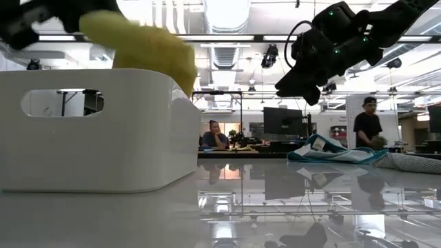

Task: Fold microfiber towels
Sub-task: Put the yellow microfiber towel into the bin

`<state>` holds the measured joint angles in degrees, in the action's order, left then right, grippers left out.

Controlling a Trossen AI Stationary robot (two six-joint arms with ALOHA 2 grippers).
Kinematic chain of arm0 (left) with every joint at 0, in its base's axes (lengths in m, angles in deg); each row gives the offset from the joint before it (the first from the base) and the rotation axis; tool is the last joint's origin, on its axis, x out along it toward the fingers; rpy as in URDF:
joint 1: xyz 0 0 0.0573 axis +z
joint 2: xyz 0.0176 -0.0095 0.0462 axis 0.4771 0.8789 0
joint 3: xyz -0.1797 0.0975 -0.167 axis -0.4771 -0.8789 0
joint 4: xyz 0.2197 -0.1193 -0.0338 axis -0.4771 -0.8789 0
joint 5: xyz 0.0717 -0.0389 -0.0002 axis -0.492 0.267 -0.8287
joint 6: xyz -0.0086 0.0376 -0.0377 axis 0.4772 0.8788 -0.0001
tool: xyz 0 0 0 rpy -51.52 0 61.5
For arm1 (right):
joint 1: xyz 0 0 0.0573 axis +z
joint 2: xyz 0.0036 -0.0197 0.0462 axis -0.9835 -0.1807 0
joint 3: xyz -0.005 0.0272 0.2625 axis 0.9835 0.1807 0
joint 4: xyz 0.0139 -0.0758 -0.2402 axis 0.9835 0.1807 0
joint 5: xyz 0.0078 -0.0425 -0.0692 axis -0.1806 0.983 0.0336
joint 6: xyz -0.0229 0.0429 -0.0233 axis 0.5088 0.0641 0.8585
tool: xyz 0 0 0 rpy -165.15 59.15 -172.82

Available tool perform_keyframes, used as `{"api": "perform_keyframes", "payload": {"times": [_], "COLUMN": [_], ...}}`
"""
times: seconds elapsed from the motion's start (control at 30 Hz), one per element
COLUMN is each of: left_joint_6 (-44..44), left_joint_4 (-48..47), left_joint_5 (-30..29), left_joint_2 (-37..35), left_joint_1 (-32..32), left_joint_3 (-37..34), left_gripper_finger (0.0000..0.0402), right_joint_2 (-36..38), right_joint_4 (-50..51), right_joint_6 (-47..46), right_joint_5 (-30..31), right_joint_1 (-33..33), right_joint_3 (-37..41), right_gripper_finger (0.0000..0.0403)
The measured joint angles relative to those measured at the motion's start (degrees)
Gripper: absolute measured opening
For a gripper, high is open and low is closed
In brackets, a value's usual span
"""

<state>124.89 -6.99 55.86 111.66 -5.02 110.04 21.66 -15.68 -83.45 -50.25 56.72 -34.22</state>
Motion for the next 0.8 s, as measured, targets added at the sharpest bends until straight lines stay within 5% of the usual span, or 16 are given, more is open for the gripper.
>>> {"api": "perform_keyframes", "payload": {"times": [0.63, 0.8], "left_joint_6": [-13.4, -13.4], "left_joint_4": [3.0, 1.0], "left_joint_5": [4.1, 4.1], "left_joint_2": [7.0, 7.5], "left_joint_1": [-2.2, -2.2], "left_joint_3": [-4.3, -4.6], "left_gripper_finger": [0.0003, 0.0043], "right_joint_2": [-2.9, -2.9], "right_joint_4": [-1.3, -1.3], "right_joint_6": [-1.4, -2.2], "right_joint_5": [0.0, 0.0], "right_joint_1": [1.3, 1.4], "right_joint_3": [0.0, 0.0], "right_gripper_finger": [0.0130, 0.0130]}}
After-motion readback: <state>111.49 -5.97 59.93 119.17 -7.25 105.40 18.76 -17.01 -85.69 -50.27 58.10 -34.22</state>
